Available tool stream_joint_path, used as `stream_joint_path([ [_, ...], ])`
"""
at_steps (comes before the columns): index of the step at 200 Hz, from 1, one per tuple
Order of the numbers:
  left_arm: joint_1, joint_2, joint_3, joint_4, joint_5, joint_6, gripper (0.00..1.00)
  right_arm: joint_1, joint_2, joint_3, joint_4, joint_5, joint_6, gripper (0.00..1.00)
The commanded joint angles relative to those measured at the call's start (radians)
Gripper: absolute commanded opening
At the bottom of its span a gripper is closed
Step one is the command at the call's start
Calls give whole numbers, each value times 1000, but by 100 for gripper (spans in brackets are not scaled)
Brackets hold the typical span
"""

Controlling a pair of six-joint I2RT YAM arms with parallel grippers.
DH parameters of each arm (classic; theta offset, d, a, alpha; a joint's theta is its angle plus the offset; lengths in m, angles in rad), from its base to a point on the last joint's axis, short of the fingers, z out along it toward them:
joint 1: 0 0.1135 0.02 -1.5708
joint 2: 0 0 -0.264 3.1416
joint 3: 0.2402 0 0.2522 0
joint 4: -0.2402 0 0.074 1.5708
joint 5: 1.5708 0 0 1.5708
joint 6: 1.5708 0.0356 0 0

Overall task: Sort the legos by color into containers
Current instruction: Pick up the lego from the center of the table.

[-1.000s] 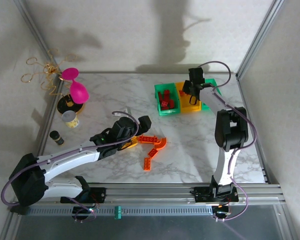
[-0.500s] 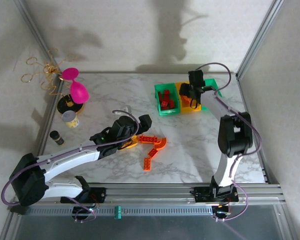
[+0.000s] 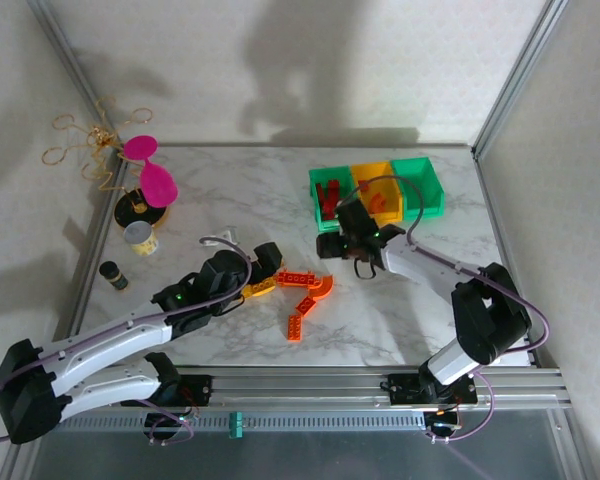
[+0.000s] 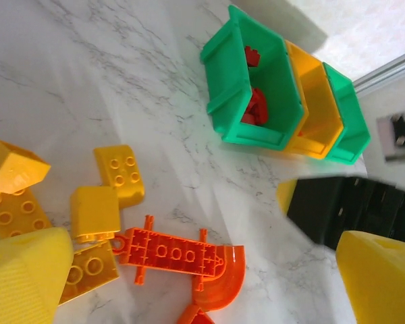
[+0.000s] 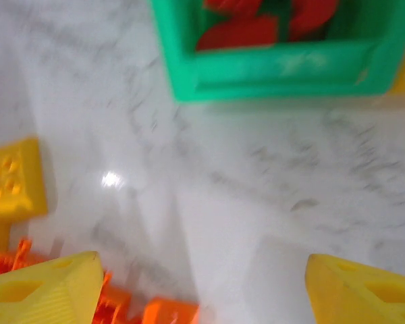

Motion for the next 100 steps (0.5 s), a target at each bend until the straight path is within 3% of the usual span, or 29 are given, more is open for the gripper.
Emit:
stream_joint_path([
  [1, 8, -48, -31, -61, -59, -36, 100, 88, -28, -41, 12, -19, -50, 82],
  [53, 9, -143, -73, -132, -106, -75, 100, 202, 61, -9, 14, -73, -250, 89],
  [100, 11, -226, -109, -185, -149, -107, 100, 212, 115, 67, -25, -74, -429, 93],
])
